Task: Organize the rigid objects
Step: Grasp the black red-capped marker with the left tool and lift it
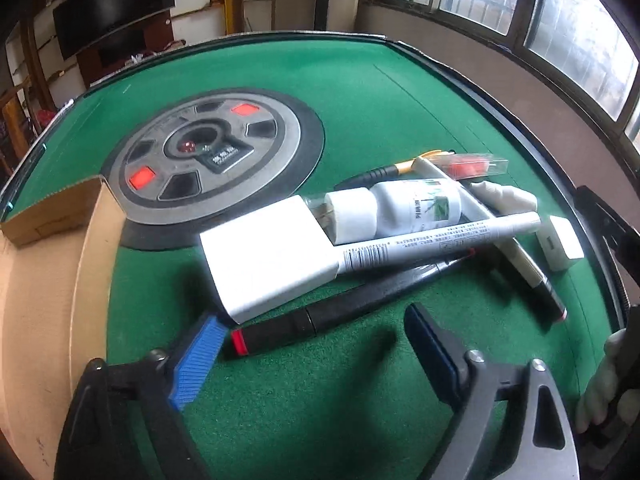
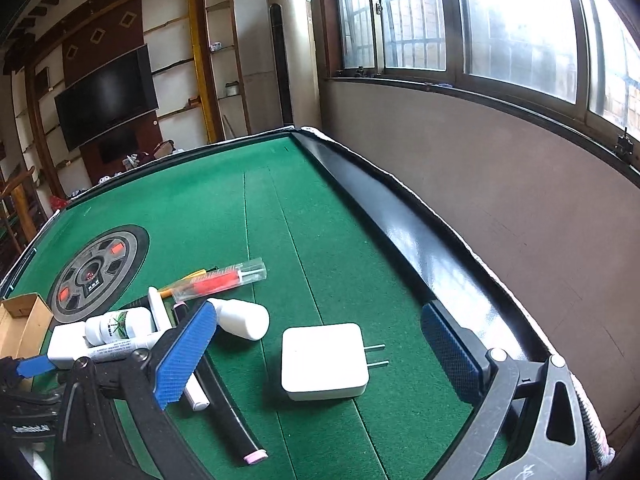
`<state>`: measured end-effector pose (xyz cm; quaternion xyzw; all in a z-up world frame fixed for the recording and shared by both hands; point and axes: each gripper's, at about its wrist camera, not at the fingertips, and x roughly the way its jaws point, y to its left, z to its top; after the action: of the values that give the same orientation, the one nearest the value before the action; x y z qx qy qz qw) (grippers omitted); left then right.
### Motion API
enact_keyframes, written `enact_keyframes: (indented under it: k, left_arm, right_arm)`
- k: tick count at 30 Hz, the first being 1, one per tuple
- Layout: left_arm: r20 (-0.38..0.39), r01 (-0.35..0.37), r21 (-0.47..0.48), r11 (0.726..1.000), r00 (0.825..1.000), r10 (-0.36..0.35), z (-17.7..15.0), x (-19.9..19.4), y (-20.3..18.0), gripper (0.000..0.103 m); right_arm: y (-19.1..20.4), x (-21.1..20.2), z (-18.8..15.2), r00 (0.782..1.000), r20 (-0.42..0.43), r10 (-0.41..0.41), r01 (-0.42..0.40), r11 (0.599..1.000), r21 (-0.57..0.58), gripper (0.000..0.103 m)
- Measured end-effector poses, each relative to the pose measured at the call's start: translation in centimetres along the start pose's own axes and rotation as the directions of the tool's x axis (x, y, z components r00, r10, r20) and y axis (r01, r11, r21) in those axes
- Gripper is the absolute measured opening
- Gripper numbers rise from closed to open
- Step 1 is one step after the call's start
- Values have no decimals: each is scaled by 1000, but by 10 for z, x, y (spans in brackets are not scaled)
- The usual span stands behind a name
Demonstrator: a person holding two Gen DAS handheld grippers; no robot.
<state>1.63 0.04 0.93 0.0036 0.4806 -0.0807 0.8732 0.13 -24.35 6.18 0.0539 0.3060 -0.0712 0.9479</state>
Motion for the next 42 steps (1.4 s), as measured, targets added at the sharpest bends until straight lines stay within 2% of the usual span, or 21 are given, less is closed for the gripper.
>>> enact_keyframes:
  k: [2, 4, 6, 8, 10, 16, 19, 23, 24, 25, 26, 29, 30, 32, 35, 37, 39, 40, 41, 42]
  left_arm:
    - [-9, 41, 18, 999, 999, -41, -4, -5, -6, 76]
    - [-28, 114, 29, 993, 993, -114, -9, -10, -11, 74]
    - [-55, 209, 34, 977, 977, -207, -14, -16, -16, 73]
    - [-76, 304, 13, 952, 950, -303, -21, -23, -19, 73]
    - [-64, 336, -9, 942, 940, -336, -24, -31, -17, 73]
    - [1, 263, 36, 964, 965, -263, -25, -49, -26, 74]
    - [-3, 248, 46, 968, 969, -248, -20, -40, -38, 74]
    - [-6, 178, 84, 980, 984, -178, -10, -19, -60, 73]
    - [-27, 159, 87, 983, 987, -158, -9, -13, -64, 69]
    - [-22, 118, 99, 988, 993, -116, -11, -9, -67, 47]
    - [-2, 90, 118, 989, 996, -91, -15, -12, -70, 30]
    - [-35, 146, 63, 987, 989, -144, -29, -23, -55, 15]
    - [-37, 149, 44, 988, 988, -147, -36, -29, -48, 14]
    - [-38, 153, 1, 988, 987, -153, -49, -39, -31, 14]
    - [-42, 203, -66, 977, 978, -206, -61, -50, -13, 15]
    - [-40, 199, -74, 977, 978, -203, -61, -49, -10, 17]
    - [-43, 185, -71, 980, 981, -188, -60, -44, -16, 25]
    - [-32, 182, -62, 981, 982, -184, -59, -43, -21, 33]
    - [-28, 177, -47, 983, 984, -178, -57, -42, -27, 47]
    - [-22, 179, -34, 983, 984, -179, -57, -43, -31, 52]
  right_arm:
    - [-2, -1, -1, 1000, -7, 7, -7, 1000, -1, 102]
    - [-1, 1, -1, 1000, -17, 12, -12, 1000, -3, 102]
    - [0, 2, -1, 1000, -22, 13, -14, 1000, -5, 102]
    - [0, 0, -2, 1000, -20, 16, -16, 1000, -3, 102]
    - [-1, 0, -2, 1000, -19, 16, -16, 1000, 4, 102]
    - [-5, 0, -1, 1000, -20, 16, -16, 1000, 19, 102]
    - [-8, -1, 0, 1000, -16, 14, -13, 1000, 29, 102]
    - [-12, 0, 1, 1000, -18, 5, -4, 999, 46, 102]
    - [-13, 0, 1, 1000, -16, 3, -2, 999, 51, 102]
    - [-14, -1, 1, 1000, -11, -5, 5, 999, 54, 102]
    - [-15, -1, 2, 1000, -8, -8, 8, 998, 55, 102]
    - [-15, -2, 1, 1000, -8, -9, 10, 998, 60, 102]
    - [-16, -2, 1, 1000, -11, -9, 10, 998, 61, 102]
    - [-16, -1, 1, 1000, -20, -3, 4, 998, 66, 102]
    - [-17, -1, 0, 1000, -28, 10, -8, 997, 76, 102]
    - [-17, -1, 0, 1000, -30, 9, -7, 997, 75, 102]
    - [-17, 0, 0, 999, -34, 6, -3, 997, 73, 102]
    - [-17, 0, -1, 999, -36, 2, 0, 997, 73, 102]
    - [-17, 0, -1, 999, -35, -1, 4, 997, 74, 102]
    - [-17, -1, -1, 999, -33, -6, 9, 997, 75, 102]
